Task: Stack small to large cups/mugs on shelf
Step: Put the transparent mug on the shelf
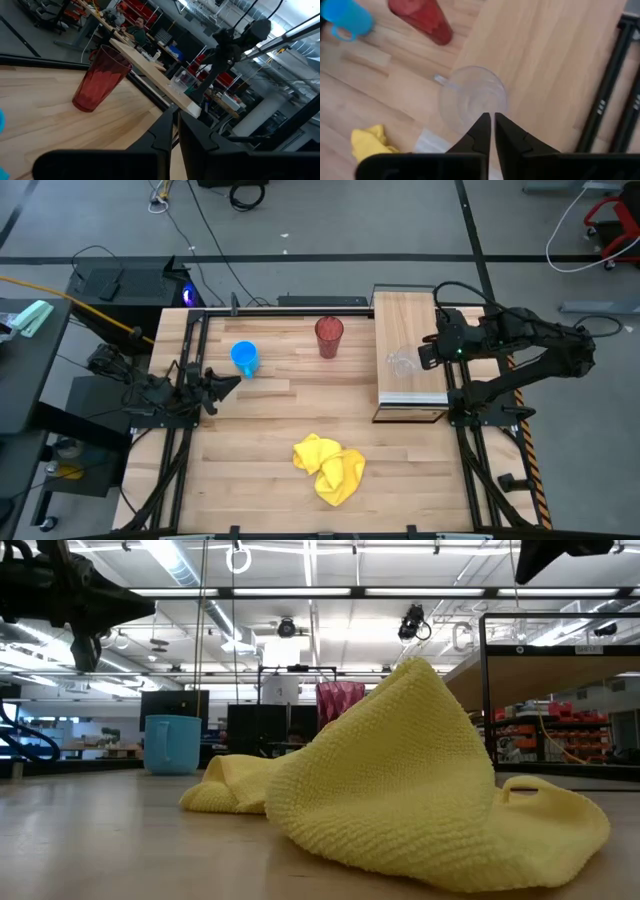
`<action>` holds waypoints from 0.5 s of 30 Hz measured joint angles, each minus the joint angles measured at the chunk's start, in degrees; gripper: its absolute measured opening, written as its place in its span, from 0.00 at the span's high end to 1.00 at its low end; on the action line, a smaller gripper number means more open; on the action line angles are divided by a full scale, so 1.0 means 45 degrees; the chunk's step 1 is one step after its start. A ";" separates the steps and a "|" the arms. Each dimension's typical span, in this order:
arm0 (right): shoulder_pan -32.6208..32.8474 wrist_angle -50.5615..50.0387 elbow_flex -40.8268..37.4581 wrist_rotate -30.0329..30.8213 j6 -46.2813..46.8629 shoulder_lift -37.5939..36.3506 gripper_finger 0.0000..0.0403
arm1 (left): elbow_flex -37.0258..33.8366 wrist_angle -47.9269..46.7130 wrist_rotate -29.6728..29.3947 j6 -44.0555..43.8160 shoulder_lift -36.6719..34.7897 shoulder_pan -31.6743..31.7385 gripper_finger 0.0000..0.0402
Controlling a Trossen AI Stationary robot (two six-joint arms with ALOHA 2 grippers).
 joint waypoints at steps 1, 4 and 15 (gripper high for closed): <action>-0.0207 -0.0138 0.0000 -0.0126 -0.0018 0.0046 0.89 | 0.0000 -0.0052 0.0000 0.0000 0.0000 0.0000 0.91; -0.0841 -0.0213 0.0000 -0.0526 -0.0240 0.0173 0.84 | 0.0000 -0.0105 0.0003 0.0000 0.0000 -0.0001 0.91; -0.2432 -0.0218 0.0000 -0.1900 -0.1488 0.1722 0.72 | 0.0000 -0.0176 0.0008 -0.0015 0.0000 0.0000 0.91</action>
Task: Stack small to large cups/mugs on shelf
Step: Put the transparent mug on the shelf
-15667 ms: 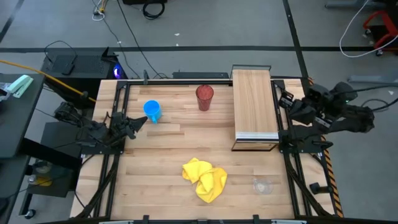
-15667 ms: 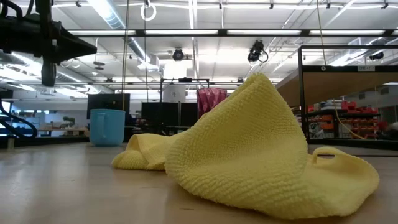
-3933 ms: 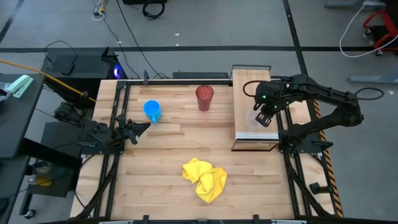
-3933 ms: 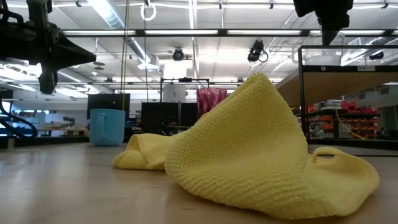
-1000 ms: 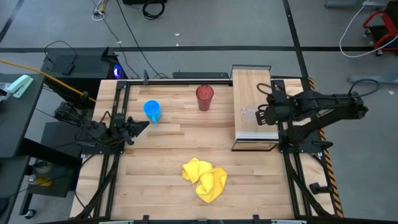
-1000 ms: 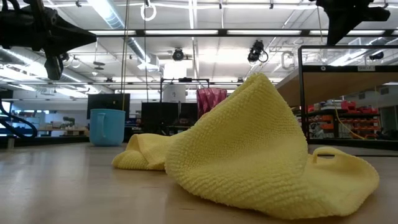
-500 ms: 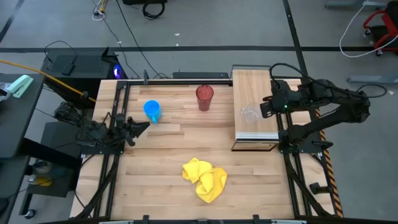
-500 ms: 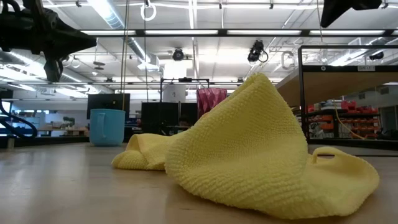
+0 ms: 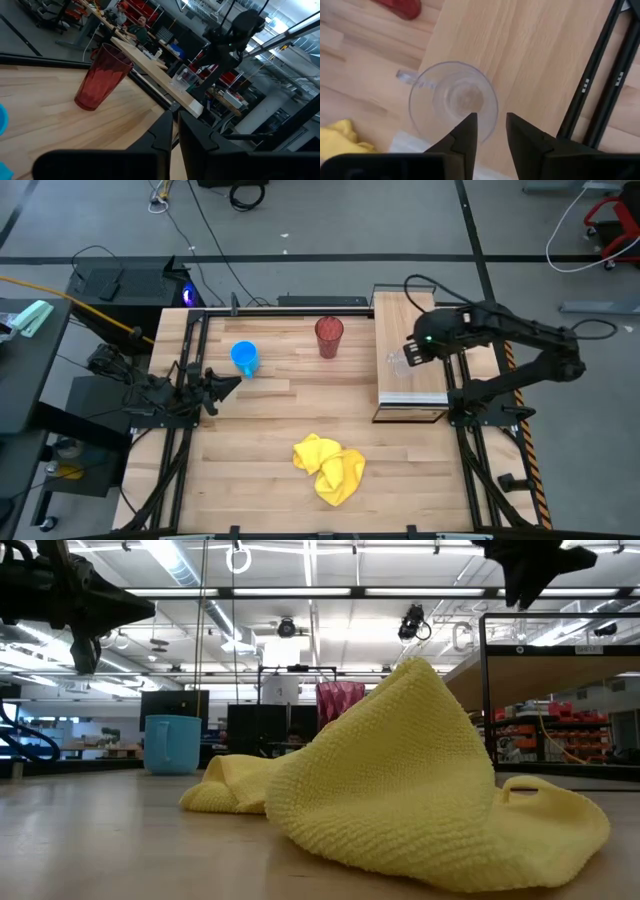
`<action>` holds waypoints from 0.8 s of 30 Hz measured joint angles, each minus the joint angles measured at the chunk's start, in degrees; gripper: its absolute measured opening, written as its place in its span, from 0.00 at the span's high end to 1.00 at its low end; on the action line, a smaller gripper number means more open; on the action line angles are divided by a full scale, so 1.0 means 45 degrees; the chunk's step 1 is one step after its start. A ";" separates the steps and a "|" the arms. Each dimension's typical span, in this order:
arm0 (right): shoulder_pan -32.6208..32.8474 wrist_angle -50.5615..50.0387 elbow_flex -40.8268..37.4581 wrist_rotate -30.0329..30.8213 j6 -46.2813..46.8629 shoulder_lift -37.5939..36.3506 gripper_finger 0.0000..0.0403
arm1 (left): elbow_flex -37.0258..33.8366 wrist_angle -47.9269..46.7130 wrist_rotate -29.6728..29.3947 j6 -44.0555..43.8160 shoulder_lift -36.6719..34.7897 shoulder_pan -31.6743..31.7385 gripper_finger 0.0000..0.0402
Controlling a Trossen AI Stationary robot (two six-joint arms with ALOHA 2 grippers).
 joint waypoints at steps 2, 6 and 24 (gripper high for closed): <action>-0.0151 0.0010 0.0000 -0.0018 -0.0223 0.0313 0.72 | 0.0000 0.0004 0.0000 -0.0004 0.0000 0.0000 0.91; -0.0362 0.0005 0.0000 -0.0089 -0.0601 0.0824 0.72 | 0.0000 0.0004 0.0000 -0.0004 0.0000 0.0000 0.91; -0.0630 -0.0005 -0.0279 -0.0199 -0.2031 0.1406 0.86 | 0.0000 -0.0067 -0.0005 -0.0010 0.0000 0.0000 0.91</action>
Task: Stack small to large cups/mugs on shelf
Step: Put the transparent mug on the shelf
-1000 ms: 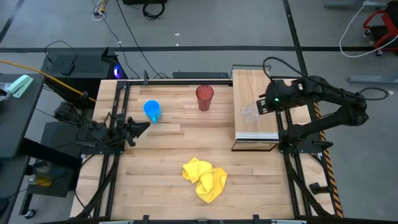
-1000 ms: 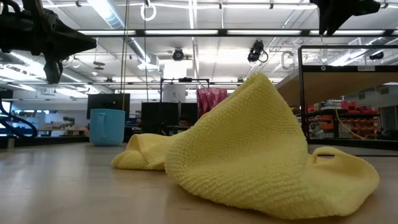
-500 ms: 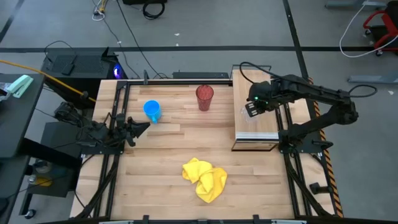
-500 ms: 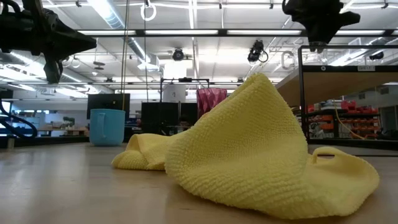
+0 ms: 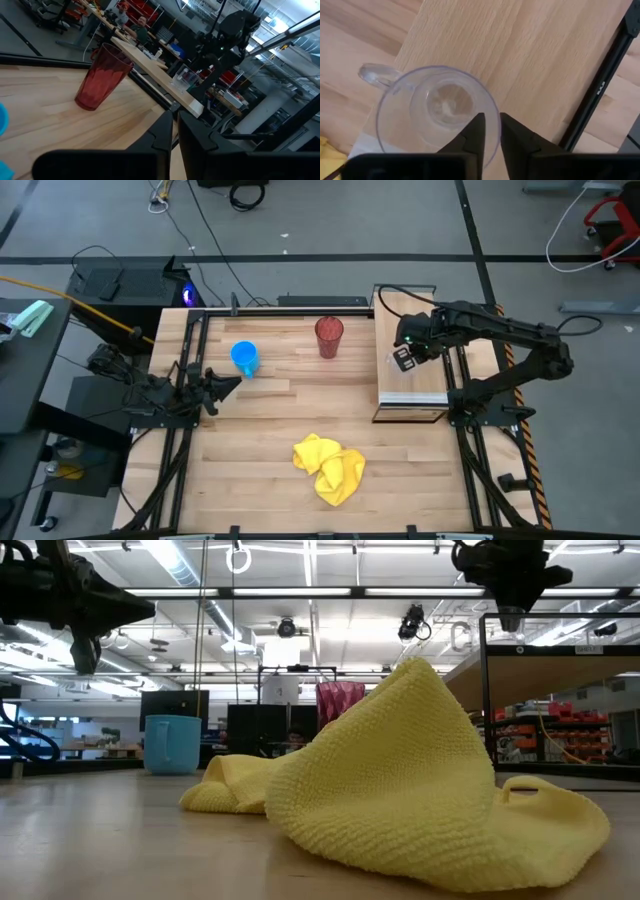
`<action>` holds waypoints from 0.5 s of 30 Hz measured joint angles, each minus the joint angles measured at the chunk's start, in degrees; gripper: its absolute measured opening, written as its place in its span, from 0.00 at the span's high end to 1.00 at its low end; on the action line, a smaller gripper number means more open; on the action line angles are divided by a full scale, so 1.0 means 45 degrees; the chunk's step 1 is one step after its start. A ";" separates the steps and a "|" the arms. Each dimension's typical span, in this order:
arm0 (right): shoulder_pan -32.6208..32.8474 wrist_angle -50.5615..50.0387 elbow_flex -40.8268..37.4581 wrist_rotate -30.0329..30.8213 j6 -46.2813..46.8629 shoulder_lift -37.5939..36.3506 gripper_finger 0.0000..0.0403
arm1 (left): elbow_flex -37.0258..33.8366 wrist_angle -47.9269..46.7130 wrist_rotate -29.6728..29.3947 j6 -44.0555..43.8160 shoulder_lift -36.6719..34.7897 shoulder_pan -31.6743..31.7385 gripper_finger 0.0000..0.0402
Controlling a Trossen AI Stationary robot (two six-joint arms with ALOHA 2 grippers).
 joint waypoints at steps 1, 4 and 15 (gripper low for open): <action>-0.0004 0.0000 -0.0012 0.0000 -0.0057 0.0000 0.88 | 0.0000 -0.0020 0.0000 -0.0004 0.0000 -0.0002 0.91; -0.0013 0.0006 -0.0017 0.0002 -0.0215 0.0000 0.95 | 0.0000 -0.0025 0.0000 -0.0004 0.0000 0.0000 0.91; -0.0038 0.0019 -0.0017 -0.0351 -0.1627 -0.0184 0.99 | 0.0000 -0.0050 0.0000 -0.0014 0.0000 0.0000 0.92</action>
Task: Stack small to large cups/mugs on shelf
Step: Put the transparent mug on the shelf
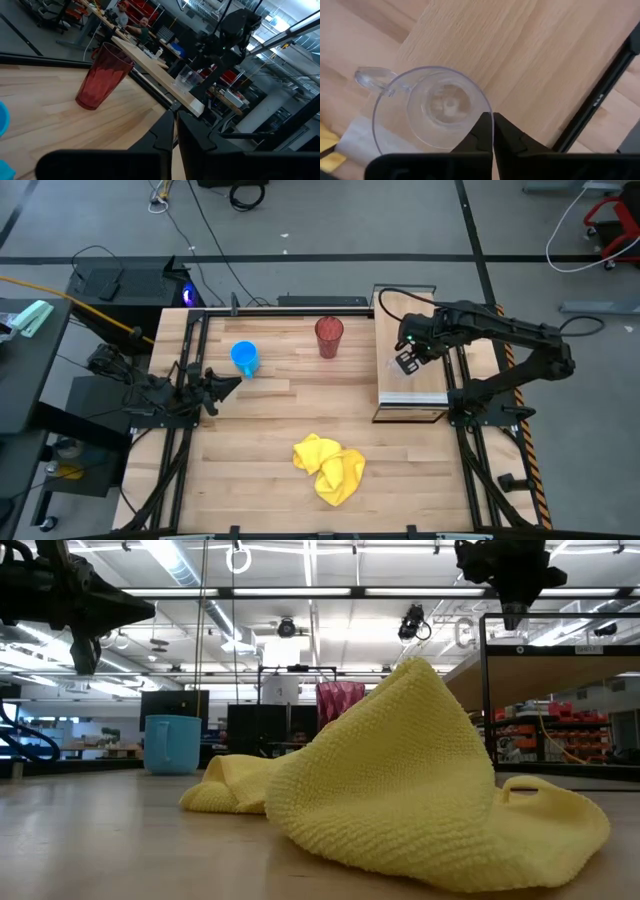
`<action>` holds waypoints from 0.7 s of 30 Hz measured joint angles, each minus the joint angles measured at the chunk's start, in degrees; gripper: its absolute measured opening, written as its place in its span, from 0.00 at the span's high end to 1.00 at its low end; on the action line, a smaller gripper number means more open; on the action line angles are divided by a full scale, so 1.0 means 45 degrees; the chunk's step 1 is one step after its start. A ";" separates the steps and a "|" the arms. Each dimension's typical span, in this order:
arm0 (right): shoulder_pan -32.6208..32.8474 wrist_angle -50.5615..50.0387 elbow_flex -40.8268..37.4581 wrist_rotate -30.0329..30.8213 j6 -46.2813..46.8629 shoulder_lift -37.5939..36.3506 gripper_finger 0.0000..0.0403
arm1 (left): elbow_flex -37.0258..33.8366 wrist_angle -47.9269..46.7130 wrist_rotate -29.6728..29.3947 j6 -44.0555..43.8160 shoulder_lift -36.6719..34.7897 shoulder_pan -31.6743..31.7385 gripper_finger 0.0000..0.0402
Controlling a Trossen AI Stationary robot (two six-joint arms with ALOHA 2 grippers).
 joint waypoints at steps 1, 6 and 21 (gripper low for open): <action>0.0051 -0.0034 -0.0001 -0.0091 0.0011 -0.0052 0.99 | 0.0000 -0.0005 0.0000 0.0000 0.0000 0.0000 0.92; 0.0679 -0.0029 -0.0010 -0.0256 0.0633 -0.0446 0.99 | 0.0000 -0.0039 0.0000 -0.0086 0.0000 -0.0003 0.91; 0.1928 0.0107 -0.1299 -0.0082 0.2284 -0.0995 1.00 | 0.0000 -0.0096 -0.0005 -0.0264 0.0000 0.0000 0.92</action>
